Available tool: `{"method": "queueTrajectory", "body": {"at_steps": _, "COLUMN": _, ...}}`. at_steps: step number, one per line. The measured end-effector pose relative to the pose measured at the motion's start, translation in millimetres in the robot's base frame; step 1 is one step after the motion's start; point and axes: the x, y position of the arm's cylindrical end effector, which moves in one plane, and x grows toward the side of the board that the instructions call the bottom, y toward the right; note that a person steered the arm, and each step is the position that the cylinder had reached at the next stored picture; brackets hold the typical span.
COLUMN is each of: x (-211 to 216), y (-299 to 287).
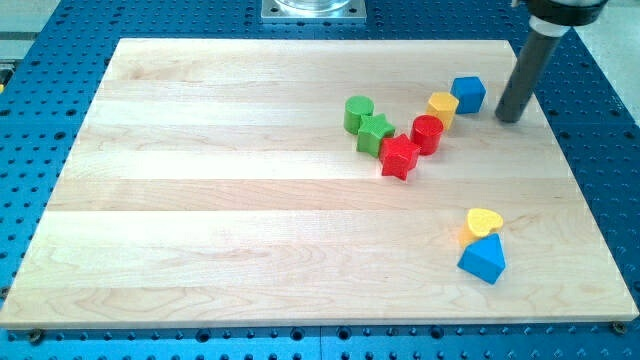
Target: Push the cube into the hexagon
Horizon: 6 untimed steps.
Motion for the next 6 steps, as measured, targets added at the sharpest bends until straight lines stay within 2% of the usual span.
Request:
{"method": "queueTrajectory", "body": {"at_steps": 2, "x": 0, "y": -17}}
{"method": "queueTrajectory", "body": {"at_steps": 4, "x": -16, "y": 19}}
{"method": "queueTrajectory", "body": {"at_steps": 6, "x": -30, "y": -9}}
